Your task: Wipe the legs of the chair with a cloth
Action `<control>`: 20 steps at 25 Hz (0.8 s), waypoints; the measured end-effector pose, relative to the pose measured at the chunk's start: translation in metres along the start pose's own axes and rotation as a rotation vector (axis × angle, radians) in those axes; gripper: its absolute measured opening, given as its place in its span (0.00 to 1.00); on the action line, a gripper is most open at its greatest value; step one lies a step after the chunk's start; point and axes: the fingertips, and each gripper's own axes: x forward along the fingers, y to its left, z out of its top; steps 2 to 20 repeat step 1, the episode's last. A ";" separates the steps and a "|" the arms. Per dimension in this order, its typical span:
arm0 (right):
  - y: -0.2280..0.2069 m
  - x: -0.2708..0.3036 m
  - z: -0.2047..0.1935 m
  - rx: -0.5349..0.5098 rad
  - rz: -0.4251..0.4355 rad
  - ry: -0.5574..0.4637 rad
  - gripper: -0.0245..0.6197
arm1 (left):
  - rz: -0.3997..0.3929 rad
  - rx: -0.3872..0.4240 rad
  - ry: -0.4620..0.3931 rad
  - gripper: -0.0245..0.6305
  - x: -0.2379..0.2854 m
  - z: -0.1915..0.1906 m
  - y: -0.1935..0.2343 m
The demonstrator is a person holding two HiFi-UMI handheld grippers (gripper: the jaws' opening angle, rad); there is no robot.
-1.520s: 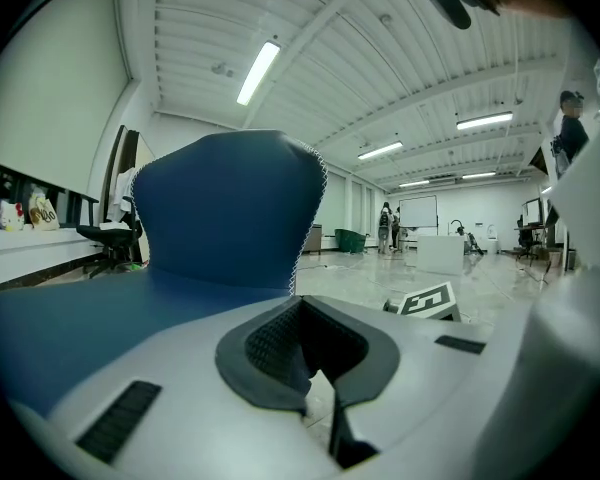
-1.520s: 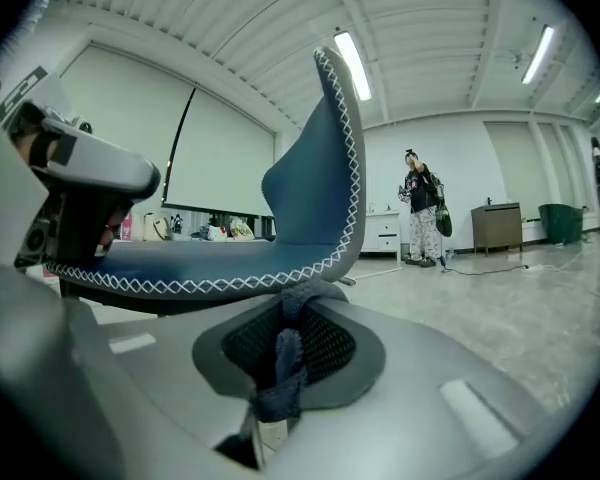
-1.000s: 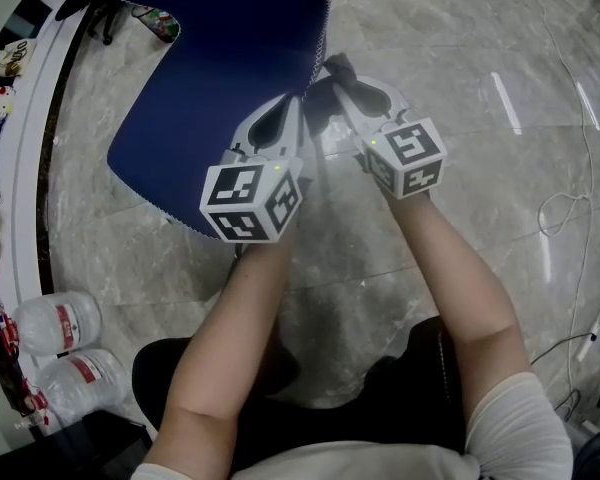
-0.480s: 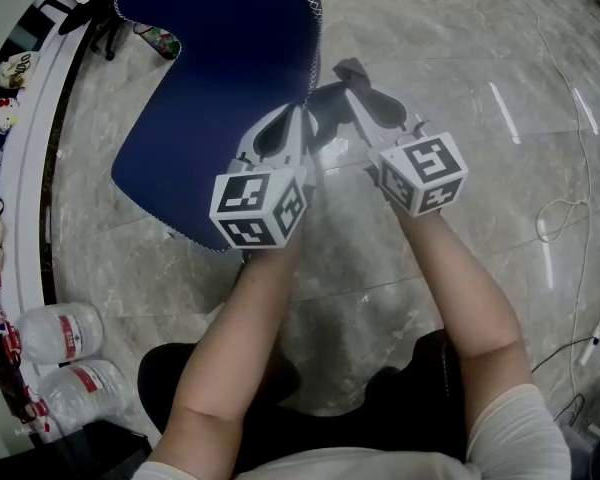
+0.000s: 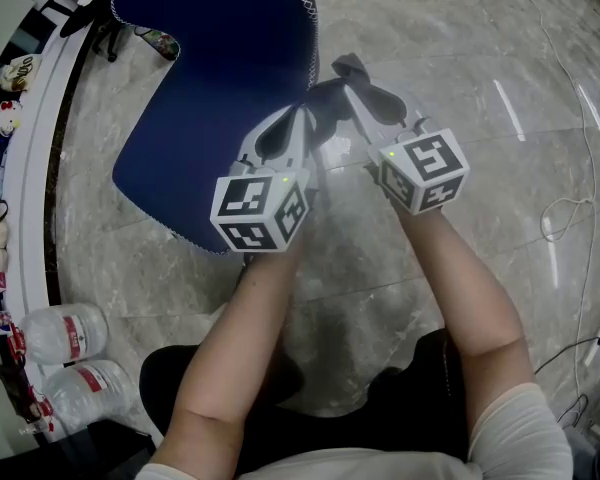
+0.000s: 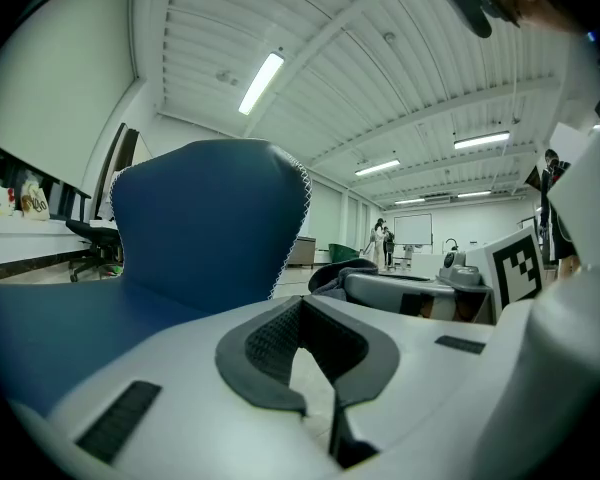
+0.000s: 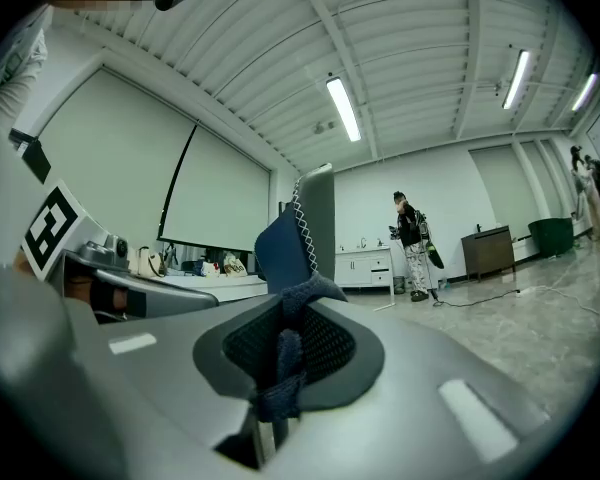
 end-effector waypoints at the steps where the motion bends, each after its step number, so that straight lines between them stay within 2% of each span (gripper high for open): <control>1: 0.000 0.000 0.000 0.002 0.001 -0.001 0.09 | -0.001 0.000 0.001 0.05 0.000 0.000 -0.001; 20: 0.000 0.000 0.000 0.002 0.001 -0.001 0.09 | -0.001 0.000 0.001 0.05 0.000 0.000 -0.001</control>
